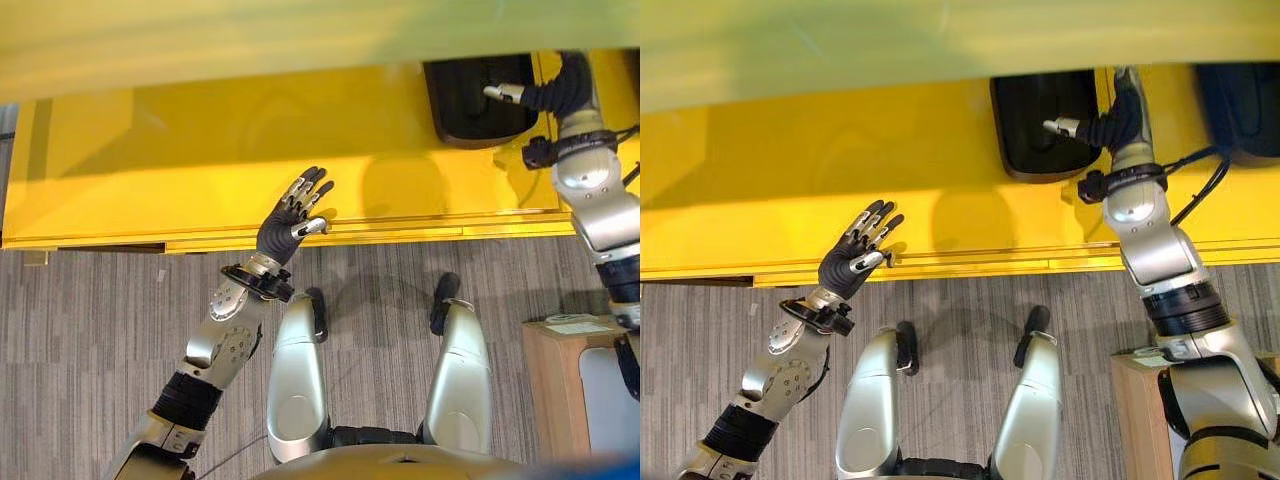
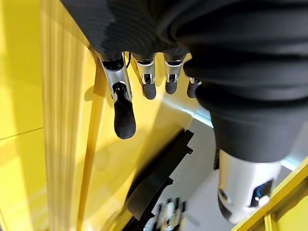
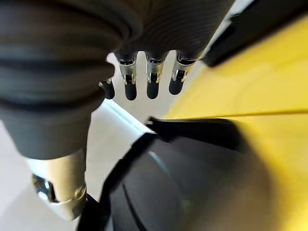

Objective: Move parts from the plastic box to the shelf.

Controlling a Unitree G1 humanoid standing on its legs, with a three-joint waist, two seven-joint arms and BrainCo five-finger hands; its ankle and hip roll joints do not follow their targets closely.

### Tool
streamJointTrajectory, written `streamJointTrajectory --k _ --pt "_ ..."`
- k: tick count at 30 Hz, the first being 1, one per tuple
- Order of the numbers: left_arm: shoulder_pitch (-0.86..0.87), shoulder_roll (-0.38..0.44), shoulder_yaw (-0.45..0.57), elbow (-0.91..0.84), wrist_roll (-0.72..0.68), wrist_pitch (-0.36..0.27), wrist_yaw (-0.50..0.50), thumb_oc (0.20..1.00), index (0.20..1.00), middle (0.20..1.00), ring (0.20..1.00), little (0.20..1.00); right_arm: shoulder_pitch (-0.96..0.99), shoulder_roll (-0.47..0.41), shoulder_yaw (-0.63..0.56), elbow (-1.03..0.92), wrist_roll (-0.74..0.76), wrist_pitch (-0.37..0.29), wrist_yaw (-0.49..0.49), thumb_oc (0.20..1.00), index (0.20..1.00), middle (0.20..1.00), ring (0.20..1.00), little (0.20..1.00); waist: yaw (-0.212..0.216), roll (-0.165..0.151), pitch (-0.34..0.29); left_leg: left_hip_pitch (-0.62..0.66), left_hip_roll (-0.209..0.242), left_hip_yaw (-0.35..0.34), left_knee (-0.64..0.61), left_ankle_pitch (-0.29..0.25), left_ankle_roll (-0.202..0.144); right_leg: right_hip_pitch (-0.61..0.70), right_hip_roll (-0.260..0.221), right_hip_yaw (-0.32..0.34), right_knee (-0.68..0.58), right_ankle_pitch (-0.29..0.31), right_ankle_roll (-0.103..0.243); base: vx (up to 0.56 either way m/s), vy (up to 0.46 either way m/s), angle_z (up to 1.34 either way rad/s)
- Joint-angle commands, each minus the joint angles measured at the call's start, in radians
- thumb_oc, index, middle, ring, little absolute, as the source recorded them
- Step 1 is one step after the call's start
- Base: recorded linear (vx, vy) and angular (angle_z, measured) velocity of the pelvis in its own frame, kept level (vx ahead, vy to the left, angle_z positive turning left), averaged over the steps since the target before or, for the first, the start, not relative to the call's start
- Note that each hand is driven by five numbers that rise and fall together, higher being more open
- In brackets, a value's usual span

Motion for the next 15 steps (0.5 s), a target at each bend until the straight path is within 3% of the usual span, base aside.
streamJointTrajectory --k 1,11,15 --pt "0.054 -0.033 -0.021 0.074 0.016 0.028 0.059 1.000 1.000 1.000 1.000 1.000 0.038 0.020 -0.073 -0.092 -0.029 -0.085 -0.080 1.000 1.000 1.000 1.000 1.000 -0.033 -0.012 0.001 0.072 -0.021 0.067 -0.092 0.015 0.056 0.051 0.061 -0.021 0.217 -0.209 -0.049 0.02 0.046 -0.06" --pt "0.124 -0.058 0.043 0.026 0.038 0.038 0.072 1.000 1.000 1.000 1.000 1.000 0.418 0.137 -0.173 -0.355 -0.217 -0.251 -0.092 1.000 1.000 1.000 1.000 1.000 -0.102 -0.036 0.001 0.224 -0.014 0.129 -0.254 0.084 0.049 0.177 0.098 -0.001 0.080 -0.166 -0.030 0.03 0.036 -0.06" --pt "0.145 -0.057 0.069 0.002 0.031 0.027 0.086 1.000 1.000 1.000 1.000 1.000 0.525 0.182 -0.184 -0.398 -0.169 -0.318 -0.061 1.000 1.000 1.000 1.000 1.000 -0.127 -0.043 0.001 0.312 -0.014 0.158 -0.350 0.131 0.038 0.256 0.105 -0.003 -0.006 -0.136 -0.019 0.02 0.039 -0.06"
